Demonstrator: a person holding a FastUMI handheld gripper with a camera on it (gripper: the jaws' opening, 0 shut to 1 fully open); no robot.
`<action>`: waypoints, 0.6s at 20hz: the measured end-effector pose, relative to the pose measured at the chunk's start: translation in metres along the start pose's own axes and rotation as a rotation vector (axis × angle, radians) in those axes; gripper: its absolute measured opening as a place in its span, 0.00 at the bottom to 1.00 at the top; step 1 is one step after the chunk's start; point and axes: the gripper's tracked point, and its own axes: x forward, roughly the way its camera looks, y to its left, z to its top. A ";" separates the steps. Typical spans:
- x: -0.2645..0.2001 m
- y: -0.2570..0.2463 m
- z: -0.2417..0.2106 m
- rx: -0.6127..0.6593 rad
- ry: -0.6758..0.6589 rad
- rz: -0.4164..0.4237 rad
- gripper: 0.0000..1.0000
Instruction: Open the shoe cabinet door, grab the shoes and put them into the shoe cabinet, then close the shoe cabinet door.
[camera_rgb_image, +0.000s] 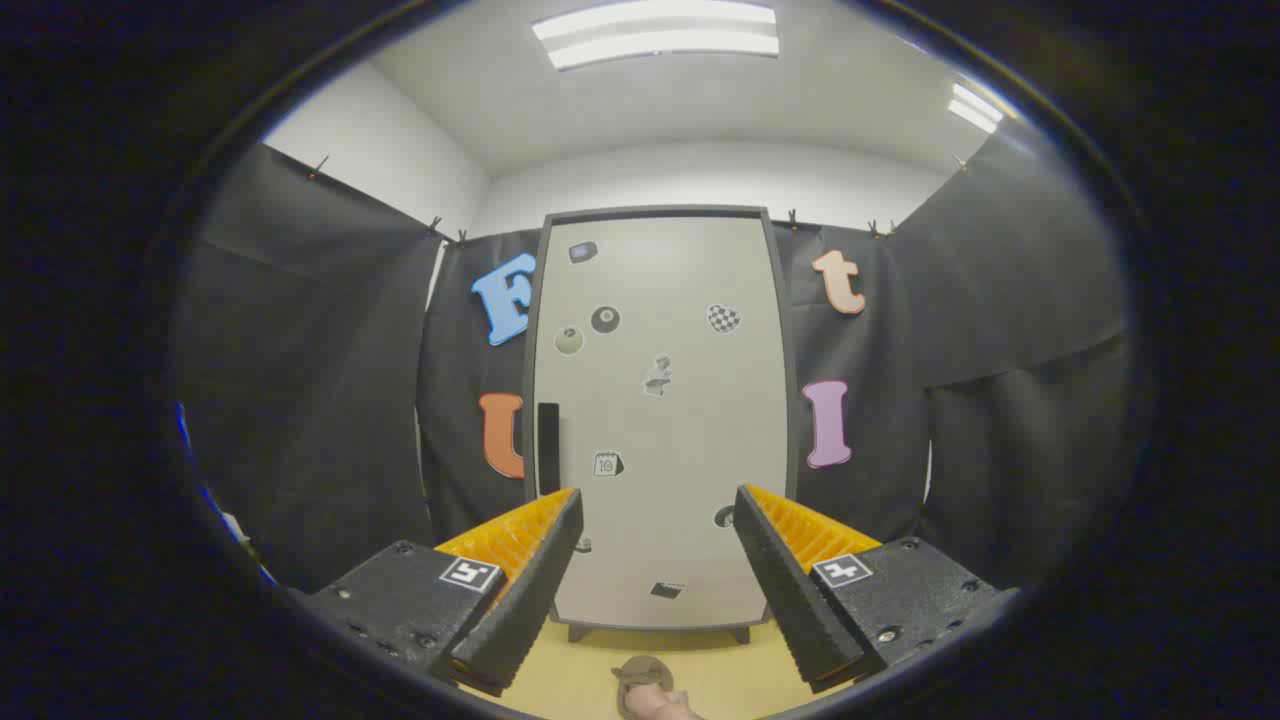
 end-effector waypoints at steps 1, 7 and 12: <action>0.003 0.002 -0.002 -0.003 0.006 0.002 0.99; 0.021 0.011 -0.012 -0.016 0.022 0.010 0.98; 0.046 0.023 -0.020 0.012 0.049 0.047 0.99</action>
